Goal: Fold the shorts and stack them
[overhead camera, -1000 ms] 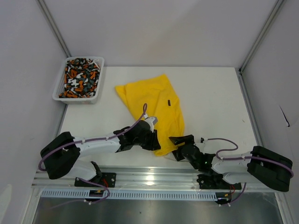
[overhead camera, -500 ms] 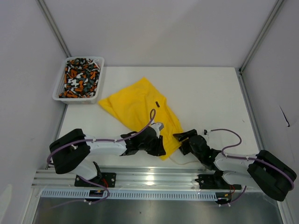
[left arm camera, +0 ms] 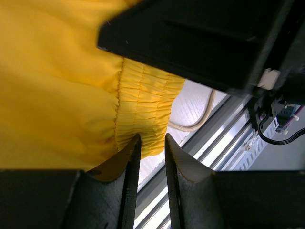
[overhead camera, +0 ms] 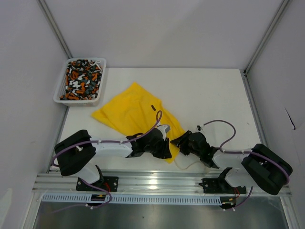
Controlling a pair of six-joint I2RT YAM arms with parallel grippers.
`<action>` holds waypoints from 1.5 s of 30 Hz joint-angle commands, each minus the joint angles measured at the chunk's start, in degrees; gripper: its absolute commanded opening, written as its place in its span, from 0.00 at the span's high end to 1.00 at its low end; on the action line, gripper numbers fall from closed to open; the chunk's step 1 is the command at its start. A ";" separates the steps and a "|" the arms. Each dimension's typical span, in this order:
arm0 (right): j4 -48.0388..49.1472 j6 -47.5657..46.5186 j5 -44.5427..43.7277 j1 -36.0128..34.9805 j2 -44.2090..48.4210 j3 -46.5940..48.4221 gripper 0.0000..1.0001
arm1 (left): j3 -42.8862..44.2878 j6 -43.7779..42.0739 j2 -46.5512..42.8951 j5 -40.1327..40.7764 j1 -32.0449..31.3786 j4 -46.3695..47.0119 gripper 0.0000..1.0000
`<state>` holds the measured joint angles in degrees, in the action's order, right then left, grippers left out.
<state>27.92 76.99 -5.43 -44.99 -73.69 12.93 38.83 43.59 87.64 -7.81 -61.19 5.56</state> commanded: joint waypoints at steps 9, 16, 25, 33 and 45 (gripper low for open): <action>-14.89 -16.15 10.78 11.47 -3.74 10.26 0.97 | 4.50 0.53 -2.36 0.50 -0.69 -3.53 0.70; -44.23 -42.86 24.58 26.51 -11.11 28.89 1.00 | 7.49 -5.88 -18.69 4.12 9.14 -17.94 0.61; -67.99 -61.43 14.84 32.16 -23.86 49.29 1.00 | 5.47 -8.70 -28.22 7.81 25.41 -23.76 0.57; -71.61 -63.45 13.43 30.14 -24.92 54.39 1.00 | 5.64 -6.33 -15.86 10.44 30.42 -10.67 0.59; -66.52 -64.42 25.17 35.41 -28.08 58.26 1.00 | 3.89 -4.92 -2.83 5.88 42.38 -1.87 0.65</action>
<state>-41.28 13.96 12.80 -11.00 -101.01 68.27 43.18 37.71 83.66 -0.49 -20.01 -0.60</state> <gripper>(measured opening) 0.260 0.357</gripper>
